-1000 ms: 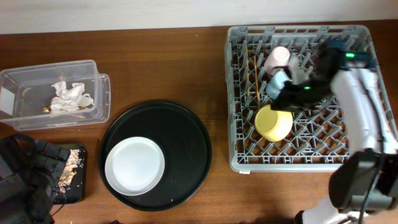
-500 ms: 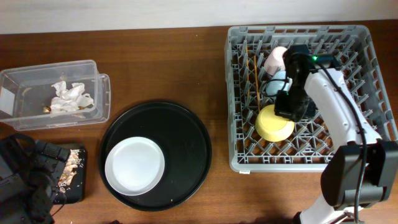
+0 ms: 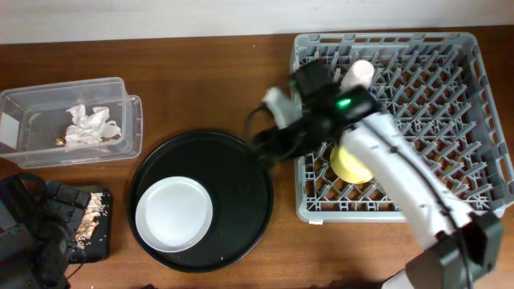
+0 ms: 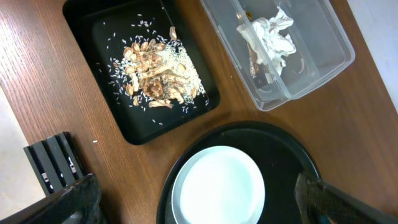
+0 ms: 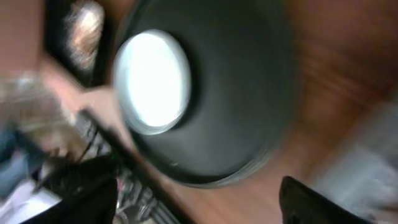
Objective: Sort waste into correct bins and load items into the dishwasher rack
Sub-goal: 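Reach the right gripper to the white plate rim and grasp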
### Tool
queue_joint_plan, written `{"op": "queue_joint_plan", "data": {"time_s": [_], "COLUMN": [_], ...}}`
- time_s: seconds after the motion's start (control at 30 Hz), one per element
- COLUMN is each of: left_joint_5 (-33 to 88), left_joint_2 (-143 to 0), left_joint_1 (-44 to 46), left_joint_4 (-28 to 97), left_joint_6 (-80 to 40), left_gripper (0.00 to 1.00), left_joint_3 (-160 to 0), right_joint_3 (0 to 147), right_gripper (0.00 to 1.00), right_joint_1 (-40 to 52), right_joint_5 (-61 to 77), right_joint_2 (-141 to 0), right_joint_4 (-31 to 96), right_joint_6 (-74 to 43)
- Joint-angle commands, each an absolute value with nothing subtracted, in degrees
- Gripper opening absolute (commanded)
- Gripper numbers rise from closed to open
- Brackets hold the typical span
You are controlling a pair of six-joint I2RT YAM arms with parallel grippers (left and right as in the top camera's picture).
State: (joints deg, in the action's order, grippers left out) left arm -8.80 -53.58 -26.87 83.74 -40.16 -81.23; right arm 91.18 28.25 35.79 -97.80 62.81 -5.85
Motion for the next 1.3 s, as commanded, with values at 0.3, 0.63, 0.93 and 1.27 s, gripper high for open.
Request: {"op": "queue_joint_plan", "data": {"time_s": [0.3, 0.63, 0.93, 1.27], "left_joint_5": [-8.8, -8.8, -8.8, -8.8], "left_joint_2": [-53.5, -53.5, -53.5, -53.5], "left_joint_1": [-27.2, -27.2, -27.2, -27.2], "left_joint_4": [83.7, 83.7, 83.7, 83.7], "left_joint_6": [-40.5, -40.5, -40.5, -40.5], "left_gripper": [1.0, 0.99, 0.99, 0.99], "left_joint_3": [-81.8, -81.8, -81.8, -81.8], "right_joint_3": [91.5, 91.5, 89.8, 89.0], "right_gripper": [0.77, 0.49, 0.29, 0.09], "right_joint_1": [52.2, 58.3, 59.5, 59.4], "right_joint_5": [4.9, 7.3, -2.2, -3.3], "right_joint_2": [-113.1, -123.2, -123.3, -123.3], "right_joint_4": [44.8, 41.6, 42.3, 40.2], "right_joint_6": [-29.0, -36.5, -39.9, -39.9]}}
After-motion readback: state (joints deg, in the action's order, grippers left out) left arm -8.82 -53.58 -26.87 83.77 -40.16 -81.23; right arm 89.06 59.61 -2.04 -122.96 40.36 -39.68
